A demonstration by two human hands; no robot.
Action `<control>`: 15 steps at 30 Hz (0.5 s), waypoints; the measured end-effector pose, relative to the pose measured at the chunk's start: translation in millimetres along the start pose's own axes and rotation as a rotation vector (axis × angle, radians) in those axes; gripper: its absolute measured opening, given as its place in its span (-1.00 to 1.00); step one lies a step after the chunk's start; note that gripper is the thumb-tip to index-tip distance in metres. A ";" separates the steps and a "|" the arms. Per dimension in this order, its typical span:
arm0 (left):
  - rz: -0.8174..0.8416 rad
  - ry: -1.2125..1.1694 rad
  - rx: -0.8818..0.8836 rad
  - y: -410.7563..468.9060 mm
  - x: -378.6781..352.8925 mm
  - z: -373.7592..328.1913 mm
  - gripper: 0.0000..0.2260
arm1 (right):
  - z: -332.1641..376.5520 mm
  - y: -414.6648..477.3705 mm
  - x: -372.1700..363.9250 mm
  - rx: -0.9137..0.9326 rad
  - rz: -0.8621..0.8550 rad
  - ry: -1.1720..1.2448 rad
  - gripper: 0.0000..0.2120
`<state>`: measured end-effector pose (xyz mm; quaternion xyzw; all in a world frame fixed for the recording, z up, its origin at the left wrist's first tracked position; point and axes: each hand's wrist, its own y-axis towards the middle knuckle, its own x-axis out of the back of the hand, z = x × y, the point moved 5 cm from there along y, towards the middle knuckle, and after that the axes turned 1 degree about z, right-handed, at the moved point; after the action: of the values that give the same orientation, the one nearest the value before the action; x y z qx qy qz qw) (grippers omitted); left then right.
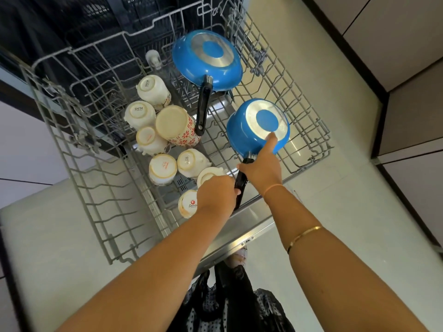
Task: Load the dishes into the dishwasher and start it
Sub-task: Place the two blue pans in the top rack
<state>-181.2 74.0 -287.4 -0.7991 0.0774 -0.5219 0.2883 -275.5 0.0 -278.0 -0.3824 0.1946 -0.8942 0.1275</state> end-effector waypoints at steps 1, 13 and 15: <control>0.008 0.039 0.003 -0.6 0.9 -0.3 -0.74 | -1.5 -3.1 -2.7 0.001 -0.010 -0.015 -0.10; 0.033 -0.119 0.081 -7.5 -5.5 4.4 -0.81 | 0.6 -9.6 -19.5 0.113 -0.086 -0.096 -0.10; -0.003 -0.119 0.073 -8.0 -4.0 2.3 -0.81 | 3.1 -9.5 -21.9 0.125 -0.114 -0.115 -0.10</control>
<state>-182.4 83.0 -286.9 -0.8178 0.0399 -0.4763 0.3206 -259.2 15.9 -285.7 -0.4350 0.1089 -0.8869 0.1111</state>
